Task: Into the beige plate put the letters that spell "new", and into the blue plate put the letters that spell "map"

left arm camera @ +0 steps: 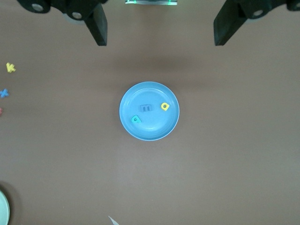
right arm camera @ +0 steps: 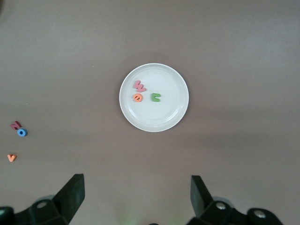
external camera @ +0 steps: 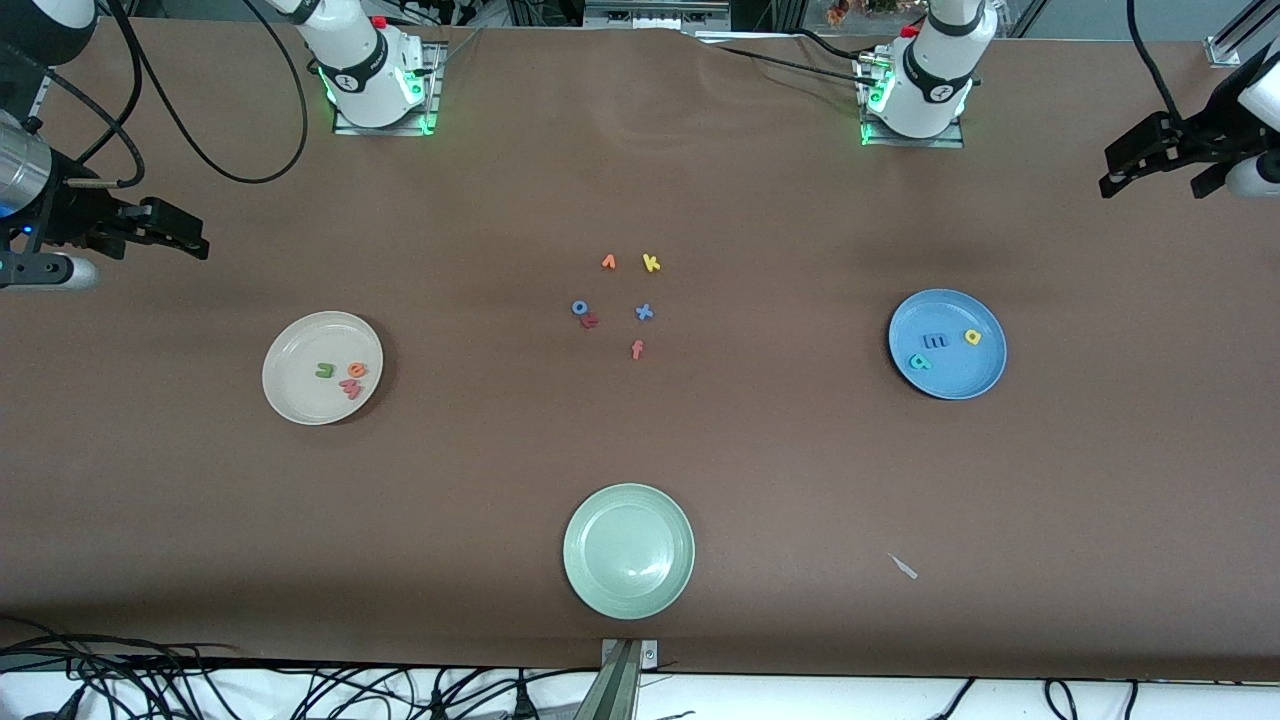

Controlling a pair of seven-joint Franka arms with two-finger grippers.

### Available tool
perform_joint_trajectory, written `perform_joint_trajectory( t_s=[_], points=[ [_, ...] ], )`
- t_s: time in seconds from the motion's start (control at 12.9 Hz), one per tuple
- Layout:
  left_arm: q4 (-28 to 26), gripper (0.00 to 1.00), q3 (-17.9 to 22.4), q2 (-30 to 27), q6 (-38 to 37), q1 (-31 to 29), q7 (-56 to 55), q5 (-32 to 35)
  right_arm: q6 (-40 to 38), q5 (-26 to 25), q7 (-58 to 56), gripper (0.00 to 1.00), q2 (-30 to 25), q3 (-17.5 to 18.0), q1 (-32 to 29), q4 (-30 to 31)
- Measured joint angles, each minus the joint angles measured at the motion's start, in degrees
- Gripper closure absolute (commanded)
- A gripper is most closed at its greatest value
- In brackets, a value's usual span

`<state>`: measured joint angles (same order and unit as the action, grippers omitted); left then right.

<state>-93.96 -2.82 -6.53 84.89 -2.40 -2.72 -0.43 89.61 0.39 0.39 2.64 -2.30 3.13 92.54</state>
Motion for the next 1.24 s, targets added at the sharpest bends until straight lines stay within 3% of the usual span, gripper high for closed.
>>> perform_joint_trajectory(
  t_s=[0.46, 1.24],
  points=[
    [6.46, 0.0, -0.03, 5.9, -0.71, 0.31, -1.32, 0.0, 0.06, 0.0, 0.0, 0.0, 0.01, 0.01, 0.0, 0.04],
    [7.3, 0.0, 0.27, 6.44, -3.52, 0.01, -1.42, 0.0, 0.24, 0.0, 0.0, 0.0, 0.01, 0.43, 0.04, 0.05]
  ],
)
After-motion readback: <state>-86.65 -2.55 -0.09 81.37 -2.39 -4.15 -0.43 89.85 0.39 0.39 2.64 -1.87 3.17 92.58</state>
